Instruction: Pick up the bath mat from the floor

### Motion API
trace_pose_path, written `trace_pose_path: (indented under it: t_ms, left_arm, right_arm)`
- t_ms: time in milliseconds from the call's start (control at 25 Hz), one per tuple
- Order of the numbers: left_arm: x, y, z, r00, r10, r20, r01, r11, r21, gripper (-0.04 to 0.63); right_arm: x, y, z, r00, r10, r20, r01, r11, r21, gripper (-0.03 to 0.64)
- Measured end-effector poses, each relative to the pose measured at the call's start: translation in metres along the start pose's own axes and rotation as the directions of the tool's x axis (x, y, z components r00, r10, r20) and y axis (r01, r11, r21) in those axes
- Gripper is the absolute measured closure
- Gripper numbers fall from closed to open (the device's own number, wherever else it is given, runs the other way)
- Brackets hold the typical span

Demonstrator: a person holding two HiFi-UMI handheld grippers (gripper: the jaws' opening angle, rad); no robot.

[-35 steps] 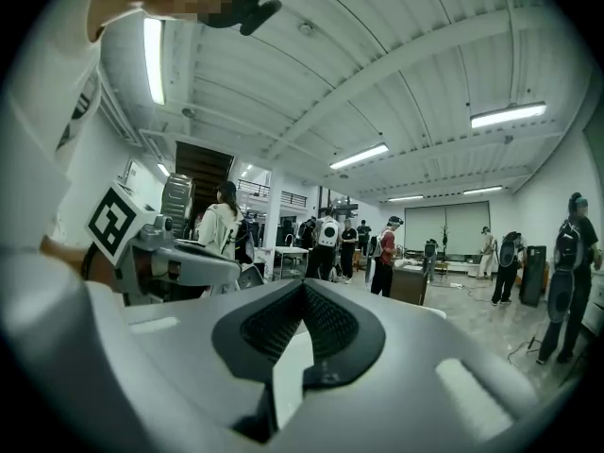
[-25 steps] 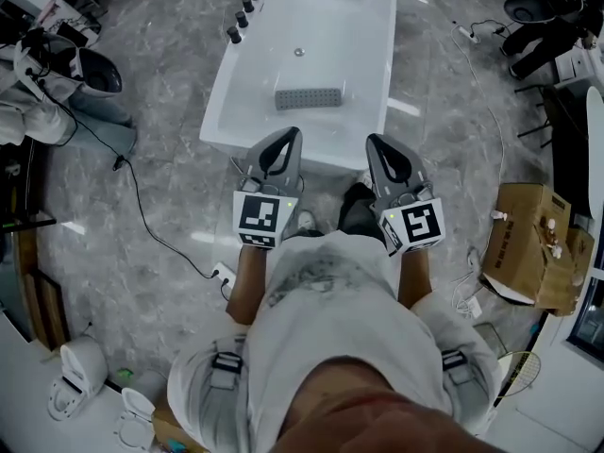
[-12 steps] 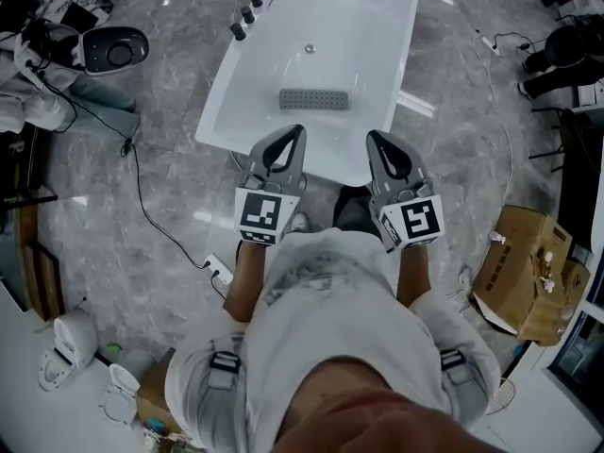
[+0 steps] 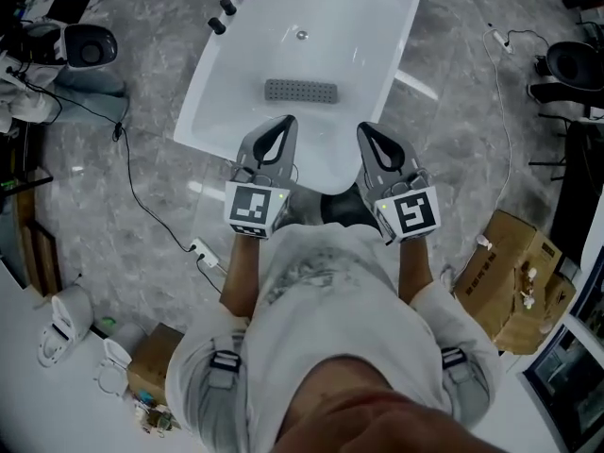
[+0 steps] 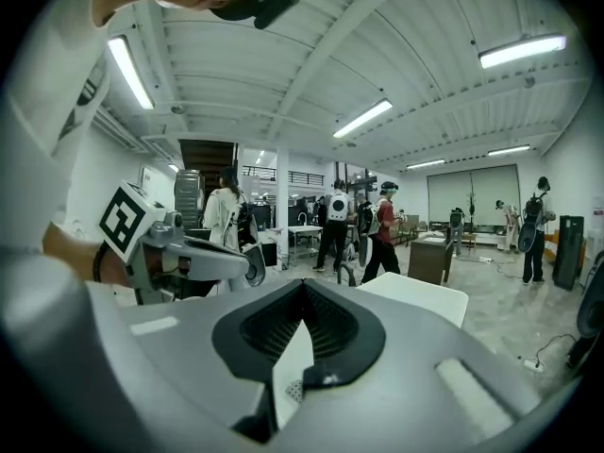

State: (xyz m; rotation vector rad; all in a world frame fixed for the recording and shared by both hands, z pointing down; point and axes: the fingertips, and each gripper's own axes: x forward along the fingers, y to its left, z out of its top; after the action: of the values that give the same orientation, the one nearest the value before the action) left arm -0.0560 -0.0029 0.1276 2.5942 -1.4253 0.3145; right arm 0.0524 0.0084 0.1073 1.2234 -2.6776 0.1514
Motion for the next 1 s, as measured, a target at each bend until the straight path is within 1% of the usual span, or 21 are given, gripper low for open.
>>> trace_pose_path:
  t_ms: [120, 280, 400, 560, 720, 880, 1000]
  left_arm:
    - [0.029, 0.000, 0.001, 1.000, 0.022, -0.001, -0.022, 1.000, 0.000, 0.591]
    - [0.062, -0.004, -0.002, 0.999, 0.049, -0.020, -0.049, 0.999, 0.024, 0.591]
    - [0.081, -0.001, -0.009, 0.998, 0.055, -0.033, -0.054, 0.998, 0.035, 0.591]
    - [0.101, 0.011, -0.026, 0.996, 0.054, -0.064, -0.052, 0.998, 0.038, 0.591]
    - [0.106, 0.024, -0.044, 0.996, 0.032, -0.086, -0.027, 0.998, 0.055, 0.591]
    - [0.105, 0.036, -0.062, 0.995, -0.016, -0.098, 0.020, 0.999, 0.041, 0.591]
    - [0.102, 0.046, -0.075, 0.992, -0.067, -0.103, 0.071, 0.997, 0.036, 0.591]
  right_arm:
    - [0.008, -0.026, -0.008, 0.999, 0.036, -0.008, -0.036, 0.999, -0.001, 0.615]
    - [0.016, -0.054, -0.022, 0.996, 0.074, -0.040, -0.072, 0.996, 0.043, 0.615]
    - [0.025, -0.071, -0.034, 0.995, 0.086, -0.043, -0.084, 0.996, 0.044, 0.615]
    - [0.038, -0.088, -0.052, 0.995, 0.074, -0.069, -0.070, 0.995, 0.072, 0.615]
    - [0.047, -0.082, -0.068, 0.992, 0.056, -0.114, -0.043, 0.993, 0.112, 0.615]
    - [0.058, -0.067, -0.082, 0.990, 0.017, -0.142, 0.000, 0.992, 0.122, 0.615]
    - [0.070, -0.055, -0.089, 0.987, -0.036, -0.158, 0.056, 0.991, 0.122, 0.615]
